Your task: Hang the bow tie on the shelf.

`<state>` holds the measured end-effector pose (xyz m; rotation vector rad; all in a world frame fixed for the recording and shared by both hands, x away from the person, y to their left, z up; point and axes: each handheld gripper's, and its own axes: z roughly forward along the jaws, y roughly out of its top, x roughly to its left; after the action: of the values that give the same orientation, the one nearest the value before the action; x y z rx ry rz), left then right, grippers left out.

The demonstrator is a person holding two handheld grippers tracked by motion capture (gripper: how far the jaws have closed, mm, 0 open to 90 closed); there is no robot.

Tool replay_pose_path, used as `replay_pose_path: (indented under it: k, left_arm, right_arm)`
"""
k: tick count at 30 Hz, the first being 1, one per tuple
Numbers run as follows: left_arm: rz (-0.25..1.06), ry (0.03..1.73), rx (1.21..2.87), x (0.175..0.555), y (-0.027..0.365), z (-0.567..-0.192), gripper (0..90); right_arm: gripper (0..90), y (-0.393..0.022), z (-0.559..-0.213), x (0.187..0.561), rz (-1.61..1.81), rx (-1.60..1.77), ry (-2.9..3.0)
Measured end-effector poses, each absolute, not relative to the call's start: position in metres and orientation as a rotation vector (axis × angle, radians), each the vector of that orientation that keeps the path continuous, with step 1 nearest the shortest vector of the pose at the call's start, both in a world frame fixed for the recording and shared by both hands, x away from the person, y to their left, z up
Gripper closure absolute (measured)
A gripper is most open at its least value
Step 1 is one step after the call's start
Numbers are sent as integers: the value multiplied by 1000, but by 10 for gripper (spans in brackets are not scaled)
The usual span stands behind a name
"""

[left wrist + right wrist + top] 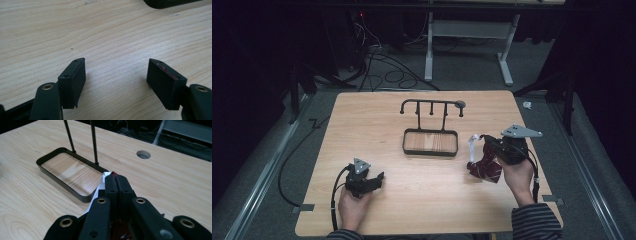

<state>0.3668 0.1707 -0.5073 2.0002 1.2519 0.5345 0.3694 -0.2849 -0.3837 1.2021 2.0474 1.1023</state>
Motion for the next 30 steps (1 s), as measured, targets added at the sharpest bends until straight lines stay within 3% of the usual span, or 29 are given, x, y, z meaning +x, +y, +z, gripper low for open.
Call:
replay_pose_path:
  k: [30]
  left_arm:
    - [535, 1251, 2001, 367, 171, -507, 319]
  right_arm:
    - [900, -247, -348, 359, 1207, 1002, 2098]
